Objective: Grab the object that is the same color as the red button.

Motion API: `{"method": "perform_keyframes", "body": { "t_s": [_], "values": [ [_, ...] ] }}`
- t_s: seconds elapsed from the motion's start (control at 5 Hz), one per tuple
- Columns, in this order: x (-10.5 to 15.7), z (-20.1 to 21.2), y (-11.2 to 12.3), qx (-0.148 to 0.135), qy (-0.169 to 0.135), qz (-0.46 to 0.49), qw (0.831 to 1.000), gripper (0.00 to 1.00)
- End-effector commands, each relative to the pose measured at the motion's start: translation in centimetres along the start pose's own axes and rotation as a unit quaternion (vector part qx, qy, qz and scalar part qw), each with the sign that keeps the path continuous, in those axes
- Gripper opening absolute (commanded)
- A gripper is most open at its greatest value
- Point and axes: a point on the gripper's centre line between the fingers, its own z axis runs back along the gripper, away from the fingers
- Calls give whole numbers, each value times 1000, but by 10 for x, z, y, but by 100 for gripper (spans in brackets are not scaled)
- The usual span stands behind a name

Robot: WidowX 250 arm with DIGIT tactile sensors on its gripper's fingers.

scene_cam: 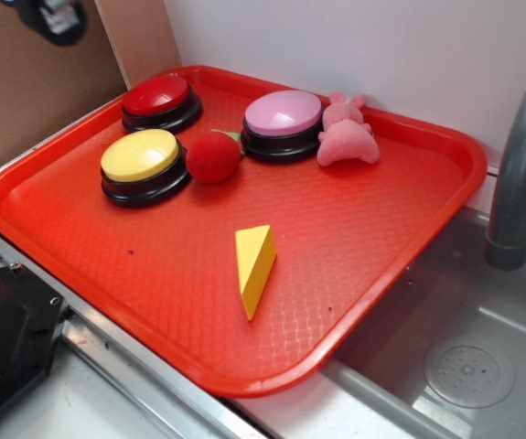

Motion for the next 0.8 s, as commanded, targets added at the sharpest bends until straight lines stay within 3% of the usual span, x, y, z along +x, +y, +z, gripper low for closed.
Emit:
{"method": "perform_keyframes", "body": {
  "t_s": [0.0, 0.2, 0.6],
  "values": [
    [49, -61, 1, 37, -38, -75, 996, 100],
    [61, -92, 1, 34, -47, -119, 991, 100],
    [65, -138, 5, 73, -34, -108, 991, 100]
  ]
}}
